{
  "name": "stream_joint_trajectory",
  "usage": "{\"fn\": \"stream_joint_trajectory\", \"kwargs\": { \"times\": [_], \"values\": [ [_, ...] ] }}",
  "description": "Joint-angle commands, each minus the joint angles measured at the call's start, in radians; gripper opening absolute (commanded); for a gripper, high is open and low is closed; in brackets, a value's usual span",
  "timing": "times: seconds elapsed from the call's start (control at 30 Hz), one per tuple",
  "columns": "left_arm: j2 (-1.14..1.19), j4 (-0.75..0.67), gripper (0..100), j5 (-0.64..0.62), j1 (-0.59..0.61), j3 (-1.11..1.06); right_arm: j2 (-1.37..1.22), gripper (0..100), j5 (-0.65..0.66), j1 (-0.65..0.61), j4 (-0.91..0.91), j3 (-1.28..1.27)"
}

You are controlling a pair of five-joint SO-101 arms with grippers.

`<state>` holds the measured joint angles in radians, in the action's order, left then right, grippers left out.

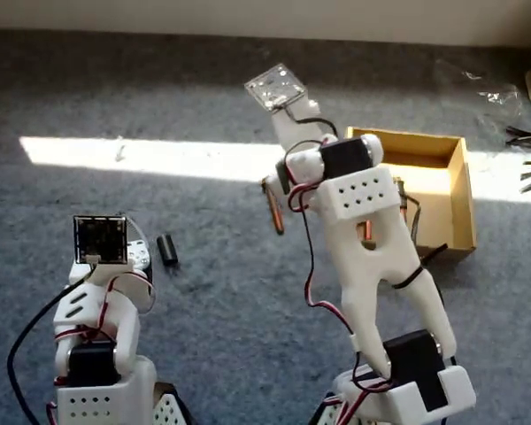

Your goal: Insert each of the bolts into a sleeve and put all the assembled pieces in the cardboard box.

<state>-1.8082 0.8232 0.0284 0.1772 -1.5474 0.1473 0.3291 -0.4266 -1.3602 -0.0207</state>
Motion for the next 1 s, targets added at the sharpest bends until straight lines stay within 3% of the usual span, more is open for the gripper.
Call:
{"fn": "stream_joint_trajectory", "kwargs": {
  "times": [0.0,0.13,0.3,0.47,0.6,0.83,0.97],
  "values": [
    [-0.013,0.002,1,0.0,0.027,0.024,0.042,19.5,0.003,-0.076,0.007,-0.013],
    [-0.013,0.005,1,0.0,0.087,0.048,0.041,19.5,0.002,-0.174,0.051,-0.085],
    [-0.013,0.193,1,-0.064,0.133,0.171,0.041,19.5,-0.023,-0.242,0.183,-0.183],
    [-0.013,0.203,1,-0.063,0.139,0.166,0.041,19.5,-0.181,-0.269,0.28,-0.209],
    [-0.013,0.203,1,-0.061,0.139,0.154,0.041,19.4,-0.193,-0.315,0.295,-0.209],
    [-0.013,0.206,1,-0.063,0.147,0.154,0.041,1.1,-0.195,-0.355,0.392,-0.209],
    [-0.013,0.21,1,-0.064,0.188,0.154,0.036,0.5,-0.204,-0.355,0.449,-0.219]
  ]
}}
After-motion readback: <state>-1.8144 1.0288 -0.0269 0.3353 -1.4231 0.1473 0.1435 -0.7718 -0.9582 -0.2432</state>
